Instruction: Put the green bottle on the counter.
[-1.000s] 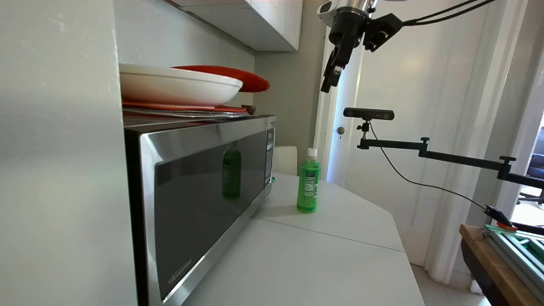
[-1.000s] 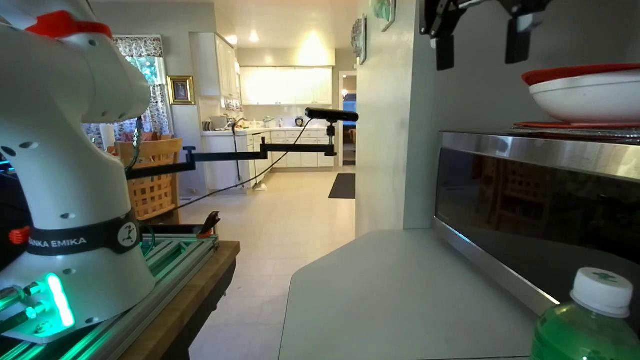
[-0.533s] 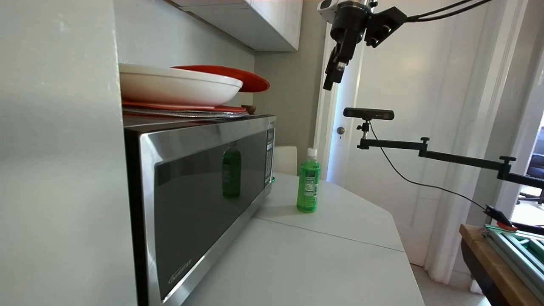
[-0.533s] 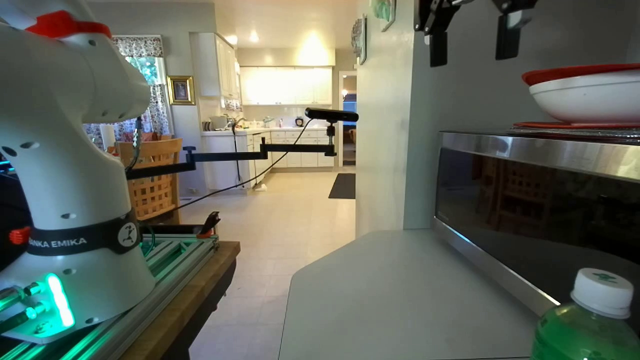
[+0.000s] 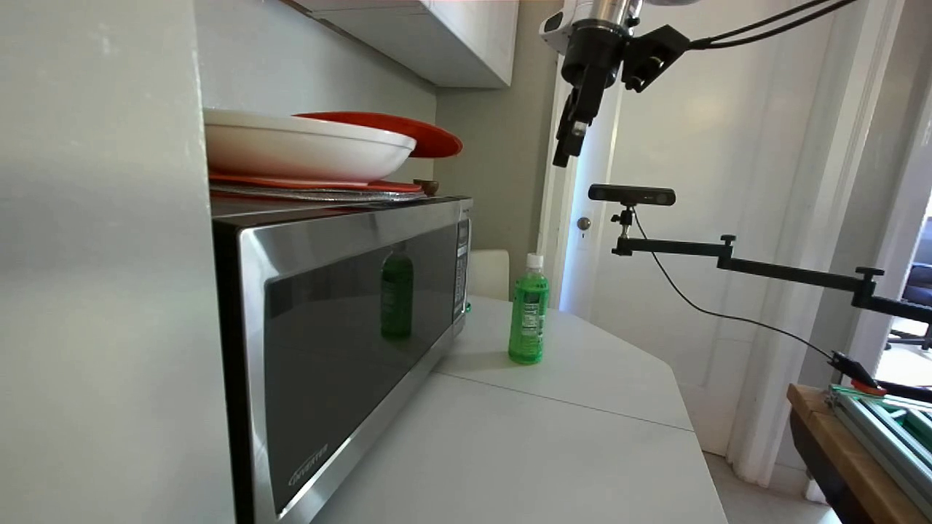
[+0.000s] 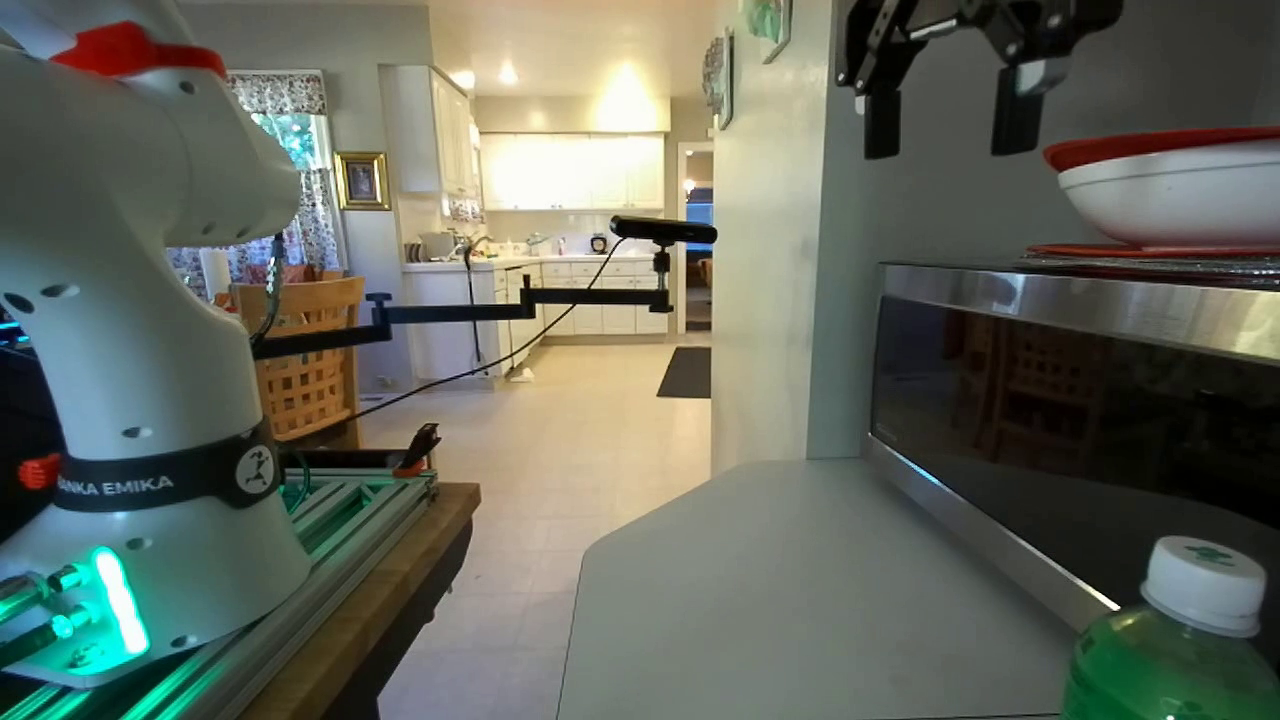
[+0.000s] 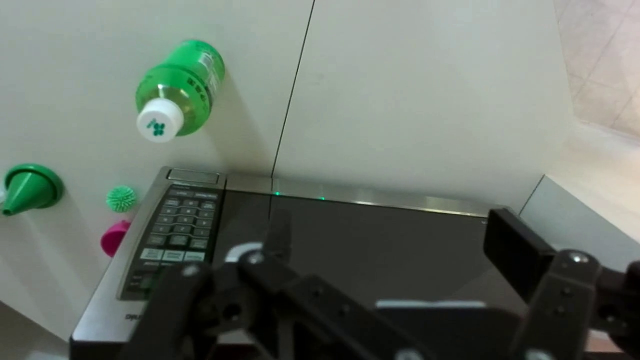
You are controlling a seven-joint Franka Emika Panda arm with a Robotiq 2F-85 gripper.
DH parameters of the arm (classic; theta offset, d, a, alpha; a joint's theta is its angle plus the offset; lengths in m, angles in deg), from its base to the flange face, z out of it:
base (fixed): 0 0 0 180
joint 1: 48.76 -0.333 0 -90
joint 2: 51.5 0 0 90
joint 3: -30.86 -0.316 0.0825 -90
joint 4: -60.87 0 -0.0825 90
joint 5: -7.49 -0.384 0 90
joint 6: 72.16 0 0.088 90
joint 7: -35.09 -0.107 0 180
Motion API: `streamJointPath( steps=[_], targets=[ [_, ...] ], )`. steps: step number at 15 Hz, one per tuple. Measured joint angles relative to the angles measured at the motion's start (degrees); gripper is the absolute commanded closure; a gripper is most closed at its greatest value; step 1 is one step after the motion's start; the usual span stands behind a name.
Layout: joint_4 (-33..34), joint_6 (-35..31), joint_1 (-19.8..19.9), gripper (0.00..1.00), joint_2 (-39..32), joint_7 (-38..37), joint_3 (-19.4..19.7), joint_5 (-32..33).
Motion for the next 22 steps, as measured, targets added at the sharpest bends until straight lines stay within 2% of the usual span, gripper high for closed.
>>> streamJointPath(
  steps=[10,22],
  targets=[
    [0.0,-0.2,0.0,0.0,-1.7,-5.3,0.1,3.2],
    [0.0,-0.2,0.0,0.0,-1.7,-5.3,0.0,3.3]
  ],
)
